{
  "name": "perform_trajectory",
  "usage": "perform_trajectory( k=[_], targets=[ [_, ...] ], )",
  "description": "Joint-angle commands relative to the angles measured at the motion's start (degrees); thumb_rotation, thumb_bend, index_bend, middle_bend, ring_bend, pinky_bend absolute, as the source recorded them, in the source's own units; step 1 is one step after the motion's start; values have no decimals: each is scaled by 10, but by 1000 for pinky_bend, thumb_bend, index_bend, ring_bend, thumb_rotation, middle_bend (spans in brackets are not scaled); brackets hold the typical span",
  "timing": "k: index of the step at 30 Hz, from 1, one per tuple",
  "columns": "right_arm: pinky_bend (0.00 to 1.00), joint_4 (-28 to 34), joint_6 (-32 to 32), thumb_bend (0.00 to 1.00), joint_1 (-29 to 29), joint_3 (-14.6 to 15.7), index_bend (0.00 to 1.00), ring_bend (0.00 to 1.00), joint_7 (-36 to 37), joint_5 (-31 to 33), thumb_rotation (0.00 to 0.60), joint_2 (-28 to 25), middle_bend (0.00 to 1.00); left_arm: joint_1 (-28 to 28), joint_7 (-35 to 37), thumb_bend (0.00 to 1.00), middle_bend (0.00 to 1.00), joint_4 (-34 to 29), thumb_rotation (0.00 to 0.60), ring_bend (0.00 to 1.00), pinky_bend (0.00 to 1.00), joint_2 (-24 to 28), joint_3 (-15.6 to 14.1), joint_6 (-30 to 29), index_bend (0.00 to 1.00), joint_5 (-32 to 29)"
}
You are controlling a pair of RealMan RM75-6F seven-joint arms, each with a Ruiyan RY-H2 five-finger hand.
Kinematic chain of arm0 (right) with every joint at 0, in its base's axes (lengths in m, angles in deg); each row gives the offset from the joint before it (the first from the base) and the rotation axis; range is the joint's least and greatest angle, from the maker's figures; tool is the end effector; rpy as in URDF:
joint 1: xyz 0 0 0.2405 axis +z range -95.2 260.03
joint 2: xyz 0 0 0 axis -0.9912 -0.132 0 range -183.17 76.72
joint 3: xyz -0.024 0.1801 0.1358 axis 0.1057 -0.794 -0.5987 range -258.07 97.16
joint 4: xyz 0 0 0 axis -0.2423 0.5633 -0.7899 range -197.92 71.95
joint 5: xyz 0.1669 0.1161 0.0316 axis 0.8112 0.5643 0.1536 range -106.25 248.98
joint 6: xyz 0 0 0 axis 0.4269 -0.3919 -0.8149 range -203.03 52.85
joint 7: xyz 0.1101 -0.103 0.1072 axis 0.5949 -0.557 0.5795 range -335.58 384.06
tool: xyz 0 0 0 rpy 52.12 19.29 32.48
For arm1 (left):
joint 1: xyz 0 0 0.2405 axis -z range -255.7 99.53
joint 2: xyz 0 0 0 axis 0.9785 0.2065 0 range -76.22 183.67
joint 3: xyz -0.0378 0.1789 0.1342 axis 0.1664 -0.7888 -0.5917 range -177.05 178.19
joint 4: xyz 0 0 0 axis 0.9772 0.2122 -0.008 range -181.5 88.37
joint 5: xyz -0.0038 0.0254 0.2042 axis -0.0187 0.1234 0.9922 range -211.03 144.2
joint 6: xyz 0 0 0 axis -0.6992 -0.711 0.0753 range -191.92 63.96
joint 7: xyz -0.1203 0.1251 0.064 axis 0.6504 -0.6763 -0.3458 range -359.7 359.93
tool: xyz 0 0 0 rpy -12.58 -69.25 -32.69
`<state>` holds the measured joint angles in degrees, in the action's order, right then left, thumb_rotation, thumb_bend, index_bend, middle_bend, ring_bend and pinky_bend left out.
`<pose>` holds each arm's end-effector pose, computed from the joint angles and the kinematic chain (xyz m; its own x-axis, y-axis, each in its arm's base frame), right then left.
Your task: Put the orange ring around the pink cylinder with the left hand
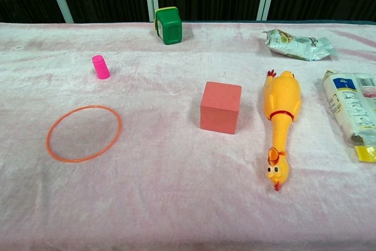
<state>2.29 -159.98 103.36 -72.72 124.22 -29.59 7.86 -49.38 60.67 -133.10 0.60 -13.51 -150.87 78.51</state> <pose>-0.2896 -0.2716 0.1707 -0.6054 -0.4500 0.6564 -0.7298 -0.0152 -0.6835 -0.1999 0.2380 0.1394 -0.0821 0.5812 0.8096 0.8480 -0.3860 0.3631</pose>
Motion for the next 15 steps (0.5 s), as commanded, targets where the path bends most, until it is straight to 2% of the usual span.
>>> perform_trajectory(
  k=[1,4,6,10,15],
  targets=[
    [185,129,68,171,-33,-42,0,0,-425,129,600,-14,0,-49,-176,242,62,-36,600,0,2,-7,37,-6,169,-79],
    [185,181,37,171,-62,-60,0,0,-649,184,600,12,0,-81,-282,243,62,-61,600,0,2,-20,50,-15,171,-122],
    [185,199,10,171,-74,-58,0,0,-758,183,600,31,0,-96,-324,242,57,-79,600,0,2,-21,47,-9,172,-139],
    [185,214,-33,171,-98,-51,0,0,-889,166,600,59,0,-116,-375,242,37,-114,600,0,1,-9,32,19,178,-173],
    [185,211,-70,172,-120,-52,0,0,-1004,160,600,92,0,-131,-413,242,37,-128,600,0,0,-18,32,30,214,-193]
  ],
)
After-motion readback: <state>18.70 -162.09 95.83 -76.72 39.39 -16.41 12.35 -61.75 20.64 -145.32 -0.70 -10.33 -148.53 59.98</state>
